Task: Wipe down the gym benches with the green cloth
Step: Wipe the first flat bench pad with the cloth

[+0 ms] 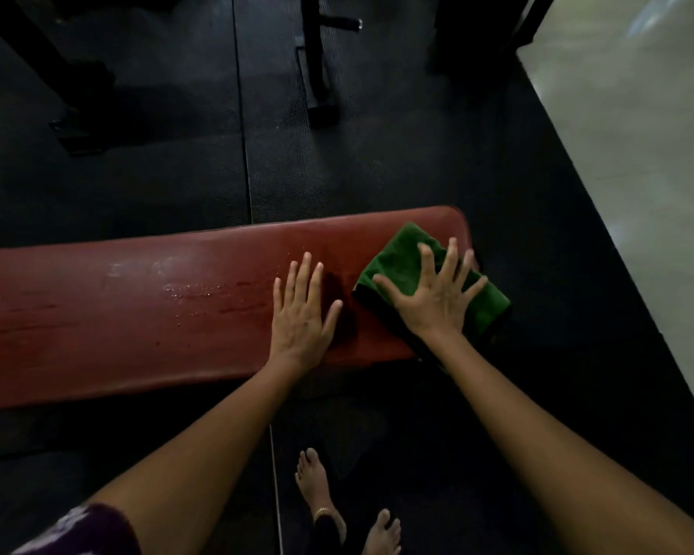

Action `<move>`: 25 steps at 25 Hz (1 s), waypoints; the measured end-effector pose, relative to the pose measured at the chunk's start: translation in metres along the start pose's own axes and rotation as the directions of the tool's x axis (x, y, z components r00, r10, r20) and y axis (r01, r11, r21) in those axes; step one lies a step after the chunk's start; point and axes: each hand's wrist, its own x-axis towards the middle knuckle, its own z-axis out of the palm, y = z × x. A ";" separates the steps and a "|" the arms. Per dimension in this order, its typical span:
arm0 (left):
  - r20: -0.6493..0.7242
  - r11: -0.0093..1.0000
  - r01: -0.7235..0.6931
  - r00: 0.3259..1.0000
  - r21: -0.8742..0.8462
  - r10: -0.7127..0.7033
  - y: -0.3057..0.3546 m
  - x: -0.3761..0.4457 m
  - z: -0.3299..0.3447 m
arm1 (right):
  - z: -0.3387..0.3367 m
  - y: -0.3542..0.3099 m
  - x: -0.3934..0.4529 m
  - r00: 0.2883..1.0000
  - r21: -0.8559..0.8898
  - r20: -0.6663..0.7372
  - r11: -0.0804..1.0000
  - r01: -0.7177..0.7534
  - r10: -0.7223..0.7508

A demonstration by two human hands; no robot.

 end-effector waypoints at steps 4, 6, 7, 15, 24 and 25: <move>-0.019 0.993 0.077 0.997 0.091 -0.076 -0.001 0.004 0.023 | 0.017 -0.018 0.022 0.989 0.002 -0.033 0.990 -0.143 0.143; -0.069 0.990 0.087 0.994 0.113 -0.079 -0.004 0.004 0.030 | 0.029 -0.035 0.026 0.975 0.005 -0.053 0.977 -0.214 0.214; -0.091 0.990 0.086 0.993 0.115 -0.076 -0.006 0.004 0.031 | 0.031 -0.042 0.027 0.971 0.003 -0.057 0.973 -0.230 0.230; -0.133 0.981 0.107 0.987 0.164 -0.085 -0.005 0.004 0.035 | 0.030 0.014 -0.022 0.994 -0.144 -0.039 0.985 0.098 -0.105; -0.146 0.977 0.106 0.986 0.182 -0.079 0.001 0.006 0.041 | 0.007 0.055 0.033 0.976 -0.005 -0.199 0.996 -0.087 0.084; -0.148 0.977 0.107 0.986 0.185 -0.080 0.001 0.006 0.042 | 0.002 0.047 0.053 0.965 0.074 -0.185 0.982 -0.174 0.185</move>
